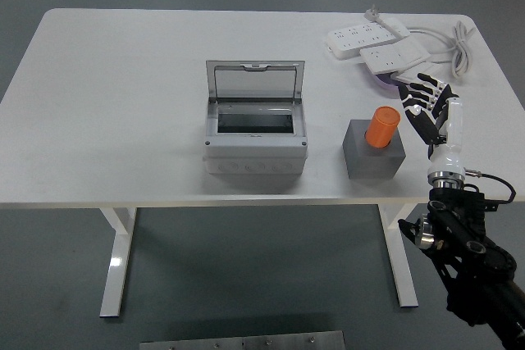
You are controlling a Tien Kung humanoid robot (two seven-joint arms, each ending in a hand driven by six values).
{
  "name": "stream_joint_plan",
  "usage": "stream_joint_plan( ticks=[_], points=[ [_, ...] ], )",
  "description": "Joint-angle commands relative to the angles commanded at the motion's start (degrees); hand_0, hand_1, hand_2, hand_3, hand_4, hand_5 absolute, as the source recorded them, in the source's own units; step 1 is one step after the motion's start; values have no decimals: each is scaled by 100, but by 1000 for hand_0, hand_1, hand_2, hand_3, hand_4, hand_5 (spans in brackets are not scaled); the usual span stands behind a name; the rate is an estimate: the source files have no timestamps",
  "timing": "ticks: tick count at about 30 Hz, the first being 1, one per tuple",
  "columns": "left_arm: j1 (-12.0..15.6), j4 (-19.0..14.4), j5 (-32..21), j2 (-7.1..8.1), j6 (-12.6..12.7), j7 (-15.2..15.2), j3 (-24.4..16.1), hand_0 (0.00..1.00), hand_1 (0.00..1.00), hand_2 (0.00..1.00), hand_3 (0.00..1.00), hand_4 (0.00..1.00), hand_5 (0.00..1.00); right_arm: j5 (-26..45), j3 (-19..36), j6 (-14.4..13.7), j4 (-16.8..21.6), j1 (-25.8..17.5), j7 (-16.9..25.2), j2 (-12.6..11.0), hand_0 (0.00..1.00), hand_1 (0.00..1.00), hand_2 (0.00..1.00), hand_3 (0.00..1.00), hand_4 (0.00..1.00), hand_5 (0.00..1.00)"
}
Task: Fetch the battery,place it into the box,close the lid of the box
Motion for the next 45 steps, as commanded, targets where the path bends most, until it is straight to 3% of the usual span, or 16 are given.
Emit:
stream_joint_plan(
  ticks=[10,17,18,21,23,24,29,30,41,42,45],
  points=[
    [-12,-2,53,-6,-2,25,-29,642,711,565,559,659,62,-248,-227,195,-106,22,0,-12,591,597,599,641,904,395],
    [-28,0,88,-7,-1,40,-50,642,711,565,559,658,60,-531,-356,341,-96,46,-294,-34,593,606,606,655,915,393],
    [-29,0,93,-7,-1,42,-52,641,711,565,559,658,60,-550,-373,356,-102,48,-328,-37,615,650,664,724,883,293],
    [-36,-1,130,-11,-2,60,-73,641,711,565,559,658,60,-584,-445,380,-148,48,-395,-45,615,650,664,724,883,293],
    [-41,-1,161,-14,-4,74,-88,641,711,565,559,658,60,-589,-486,372,-182,43,-403,-50,615,650,664,724,883,293],
    [-42,-1,176,-16,-5,80,-96,641,711,564,558,657,58,-588,-501,366,-197,40,-401,-52,652,727,734,798,886,218],
    [-55,-1,253,-14,-8,113,-135,641,711,564,558,657,58,-627,-554,301,-270,34,-376,-59,652,727,734,798,886,218],
    [-58,-1,263,-12,-8,117,-140,640,712,564,558,657,55,-639,-559,290,-281,34,-375,-59,658,746,744,813,858,134],
    [-87,-4,346,12,-7,154,-189,640,712,563,556,653,56,-714,-642,95,-312,33,-409,-59,655,742,725,801,846,111],
    [-87,-5,351,13,-7,156,-191,640,712,562,556,652,52,-715,-649,81,-307,32,-412,-59,665,739,720,801,812,56],
    [-83,-7,363,13,-6,164,-199,640,712,562,556,652,52,-692,-664,53,-287,27,-415,-60,665,739,720,801,812,56]
  ],
)
